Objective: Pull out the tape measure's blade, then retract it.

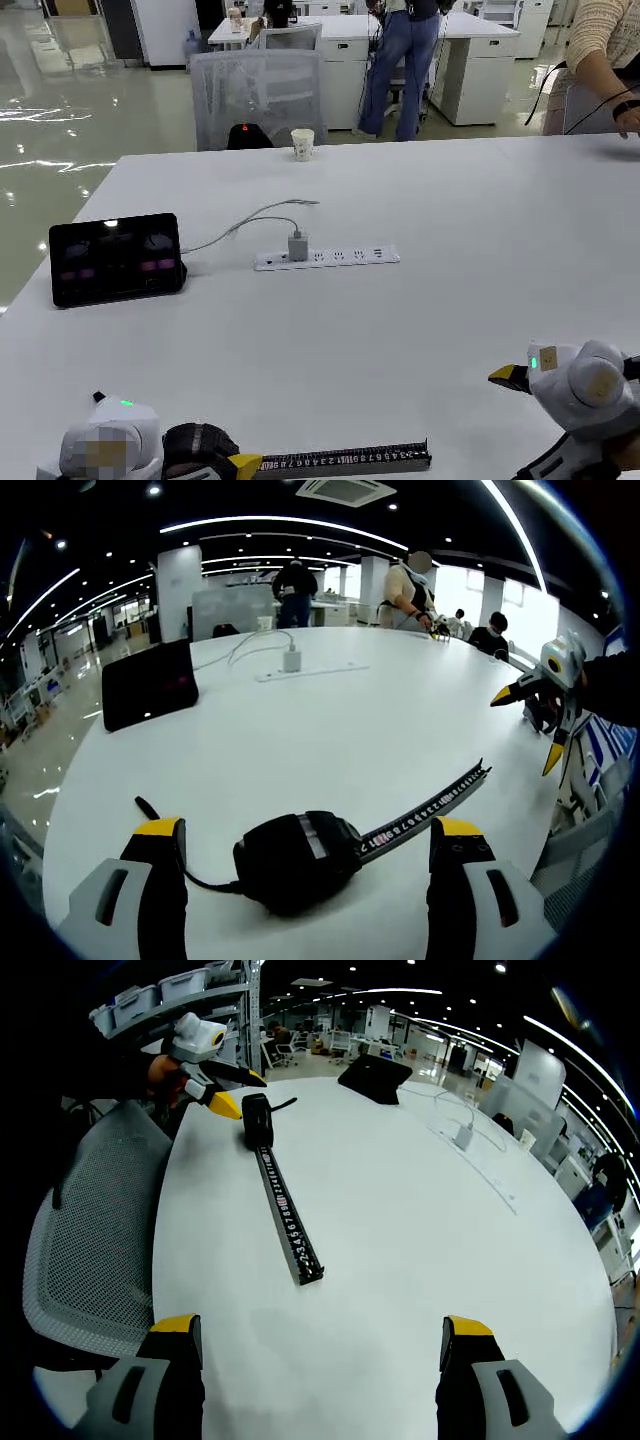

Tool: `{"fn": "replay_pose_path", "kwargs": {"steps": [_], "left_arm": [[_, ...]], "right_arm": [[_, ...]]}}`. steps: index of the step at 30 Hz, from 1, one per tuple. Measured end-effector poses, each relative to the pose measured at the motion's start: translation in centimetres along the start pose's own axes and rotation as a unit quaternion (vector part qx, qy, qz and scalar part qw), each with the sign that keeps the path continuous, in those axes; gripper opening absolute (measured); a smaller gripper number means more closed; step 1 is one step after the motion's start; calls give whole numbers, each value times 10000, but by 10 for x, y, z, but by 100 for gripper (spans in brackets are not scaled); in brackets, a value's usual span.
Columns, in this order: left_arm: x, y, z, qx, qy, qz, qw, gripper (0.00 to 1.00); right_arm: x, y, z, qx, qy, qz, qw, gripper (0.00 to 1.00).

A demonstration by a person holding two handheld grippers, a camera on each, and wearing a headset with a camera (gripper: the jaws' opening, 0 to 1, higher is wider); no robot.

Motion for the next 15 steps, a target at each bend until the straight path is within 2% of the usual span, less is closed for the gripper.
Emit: {"fn": "replay_pose_path", "kwargs": {"steps": [3,6,15], "left_arm": [[1,2,-1,-67,-121,165,9998,99],[5,1,-4,-214,-115,111,9996,99],[12,-3,-11,-250,-215,196,9993,99]], "right_arm": [[4,-2,7,-109,10,89,9999,99],[9,-5,13,-237,-29,139,9996,99],[26,-13,26,-635,-89,339,9974,99]]}}
Point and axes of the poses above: the centre of the closed fingertips' face, and the gripper's own axes: x roughly forward along the fingers, y roughly to its left, z roughly out of its top, the point moved 9 cm from there along -x, roughly backward along the fingers, and after that the axes turned 8 degrees about -x, right-handed, at the moved point
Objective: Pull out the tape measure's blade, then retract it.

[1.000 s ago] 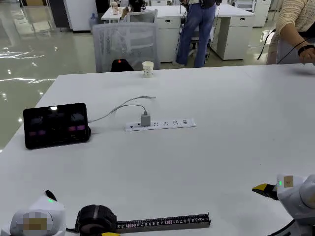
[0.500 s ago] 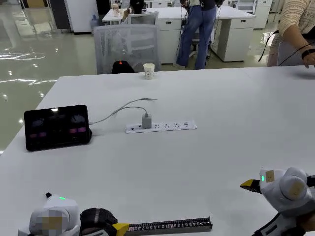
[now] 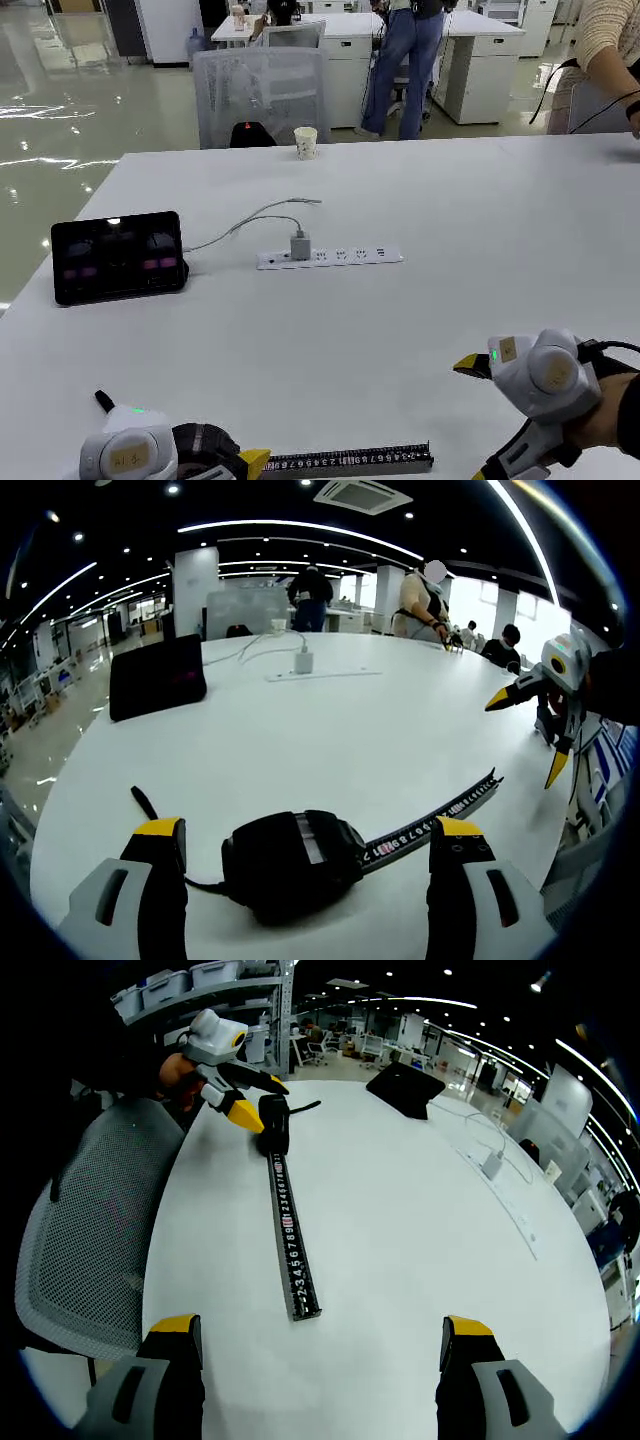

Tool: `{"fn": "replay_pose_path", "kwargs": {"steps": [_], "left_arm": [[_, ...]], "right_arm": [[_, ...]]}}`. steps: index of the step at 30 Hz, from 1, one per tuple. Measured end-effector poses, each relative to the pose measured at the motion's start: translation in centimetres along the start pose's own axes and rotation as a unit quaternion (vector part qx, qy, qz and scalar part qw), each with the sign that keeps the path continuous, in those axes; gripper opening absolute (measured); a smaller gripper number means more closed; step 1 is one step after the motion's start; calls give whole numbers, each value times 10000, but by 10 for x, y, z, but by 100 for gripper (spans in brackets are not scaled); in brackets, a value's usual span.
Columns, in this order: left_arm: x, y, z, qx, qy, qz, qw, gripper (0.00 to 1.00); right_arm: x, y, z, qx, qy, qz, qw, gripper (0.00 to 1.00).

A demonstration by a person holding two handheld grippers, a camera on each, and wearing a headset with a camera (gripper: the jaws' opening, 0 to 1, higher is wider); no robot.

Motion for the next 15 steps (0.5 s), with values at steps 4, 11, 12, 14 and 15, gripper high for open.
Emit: {"fn": "replay_pose_path", "kwargs": {"steps": [4,11,12,14,15], "left_arm": [[4,-2,-4,-80,23,4,10000,99],[6,-2,-6,-188,-51,74,9998,99],[7,-3,-7,-176,-65,81,9998,99],[7,-4,-7,-114,-150,91,9998,99],[7,-5,-7,-78,-209,94,9997,99]], "right_arm": [[4,-3,2,-85,43,97,9999,99],[11,-7,2,-57,152,193,9997,99],[12,-7,2,-71,169,212,9996,99],[14,-8,3,-93,190,248,9995,98],[16,-8,3,-123,213,278,9993,96]]}}
Point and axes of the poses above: the centre of the closed fingertips' face, and the gripper's own axes: x roughly forward along the fingers, y roughly to its left, z roughly out of its top, the point moved 9 cm from there along -x, roughly backward along the fingers, and after that the axes turned 8 degrees about -x, right-handed, at the moved point
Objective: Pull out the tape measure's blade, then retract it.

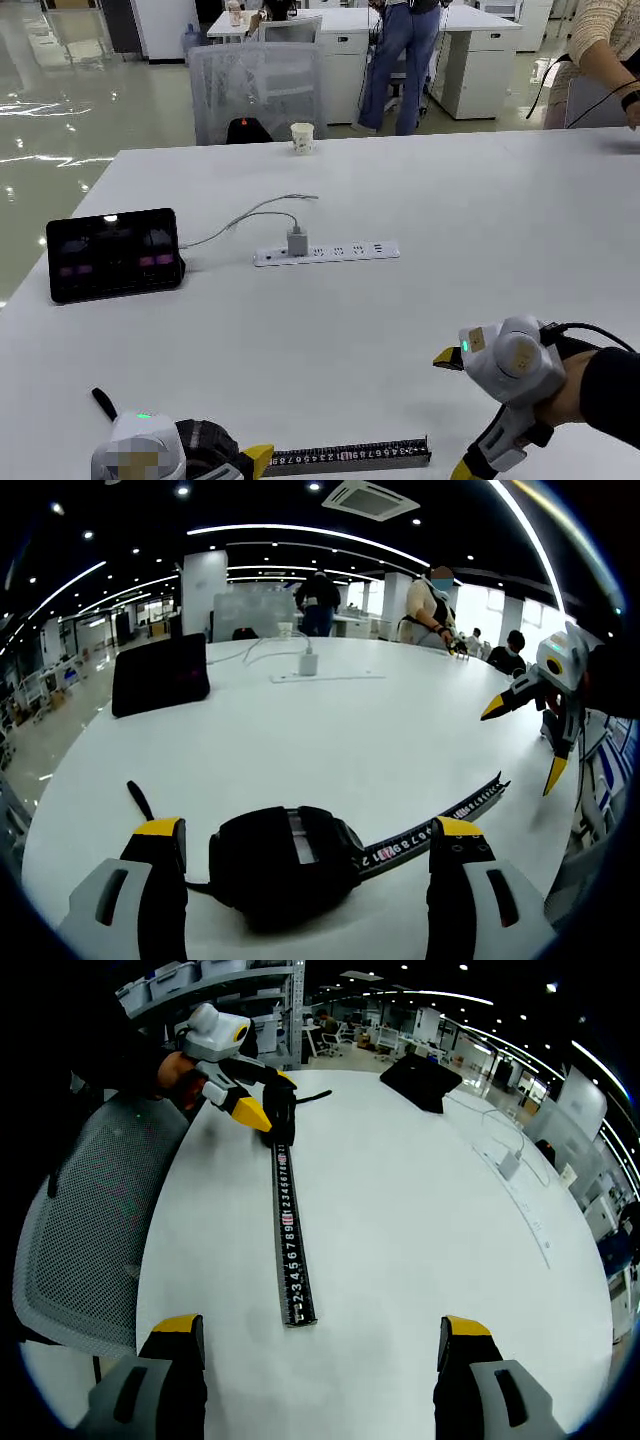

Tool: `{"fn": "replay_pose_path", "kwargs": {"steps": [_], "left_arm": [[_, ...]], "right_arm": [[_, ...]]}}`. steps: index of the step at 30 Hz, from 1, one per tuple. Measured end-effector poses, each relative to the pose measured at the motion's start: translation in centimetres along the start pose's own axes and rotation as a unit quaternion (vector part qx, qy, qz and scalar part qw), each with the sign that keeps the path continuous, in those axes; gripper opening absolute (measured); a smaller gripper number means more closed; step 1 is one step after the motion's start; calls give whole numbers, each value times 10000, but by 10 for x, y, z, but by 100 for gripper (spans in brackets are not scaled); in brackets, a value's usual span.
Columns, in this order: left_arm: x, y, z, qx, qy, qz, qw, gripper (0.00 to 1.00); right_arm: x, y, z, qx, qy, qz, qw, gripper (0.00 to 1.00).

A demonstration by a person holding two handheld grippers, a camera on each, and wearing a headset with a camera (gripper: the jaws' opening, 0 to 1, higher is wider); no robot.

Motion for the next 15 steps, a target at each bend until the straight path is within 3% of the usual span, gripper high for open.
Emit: {"fn": "replay_pose_path", "kwargs": {"steps": [7,15], "left_arm": [[1,-2,-3,-55,-389,-54,9992,99],[3,1,-4,-9,-405,95,9991,99]], "right_arm": [[10,-1,-2,-153,120,179,9996,85],[20,-2,-3,-121,209,296,9993,71]]}}
Point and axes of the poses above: the centre of the closed fingertips' face, and the gripper's own axes: x roughly forward along the fingers, y roughly to its left, z roughly out of its top, the point moved 9 cm from there along -x, roughly backward along the fingers, and after that the axes turned 8 degrees about -x, right-handed, at the moved point
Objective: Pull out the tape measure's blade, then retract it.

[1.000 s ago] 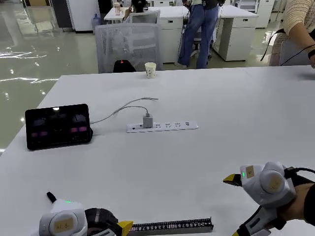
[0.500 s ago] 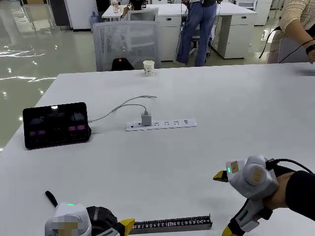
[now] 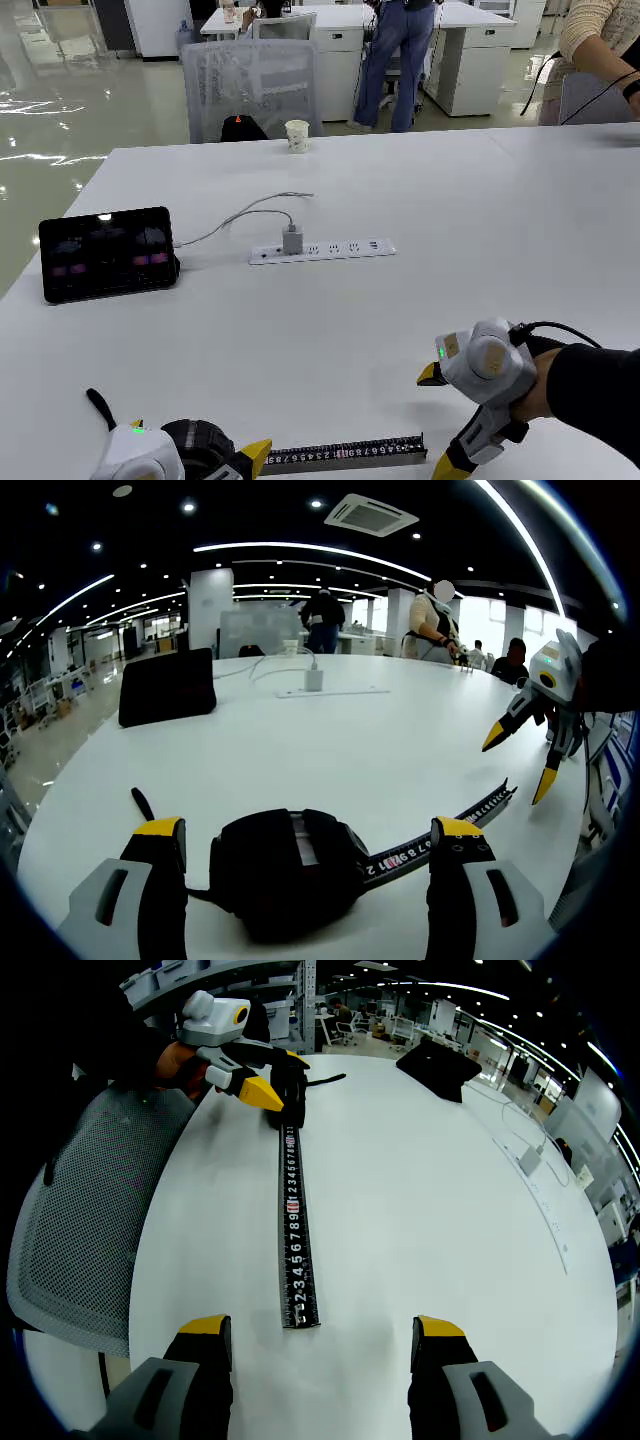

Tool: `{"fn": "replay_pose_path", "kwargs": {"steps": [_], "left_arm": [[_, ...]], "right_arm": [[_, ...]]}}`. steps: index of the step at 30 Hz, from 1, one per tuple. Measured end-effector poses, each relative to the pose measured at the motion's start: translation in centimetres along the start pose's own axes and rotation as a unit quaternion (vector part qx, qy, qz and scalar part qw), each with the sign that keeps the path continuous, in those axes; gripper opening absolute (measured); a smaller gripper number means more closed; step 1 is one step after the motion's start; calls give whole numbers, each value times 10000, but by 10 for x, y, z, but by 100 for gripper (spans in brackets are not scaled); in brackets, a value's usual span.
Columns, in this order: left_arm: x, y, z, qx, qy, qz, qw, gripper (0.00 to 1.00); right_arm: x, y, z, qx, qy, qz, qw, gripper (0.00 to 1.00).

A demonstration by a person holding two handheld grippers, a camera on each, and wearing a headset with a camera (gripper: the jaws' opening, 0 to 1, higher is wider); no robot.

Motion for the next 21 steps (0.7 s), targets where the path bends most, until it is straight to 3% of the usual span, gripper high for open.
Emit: {"fn": "replay_pose_path", "kwargs": {"steps": [9,21], "left_arm": [[3,4,-2,-78,52,86,9999,99],[2,2,-6,-143,123,109,9998,99]], "right_arm": [[6,1,-3,160,111,54,9998,55],[15,5,1,-60,171,127,9998,31]]}}
Point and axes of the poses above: the centre of the closed fingertips' face, and the gripper's own axes: x roughly forward along the fingers, y roughly to its left, z roughly out of its top, the point moved 9 cm from there along -x, roughly backward along the fingers, and after that the axes turned 8 degrees about -x, right-handed, at the moved point
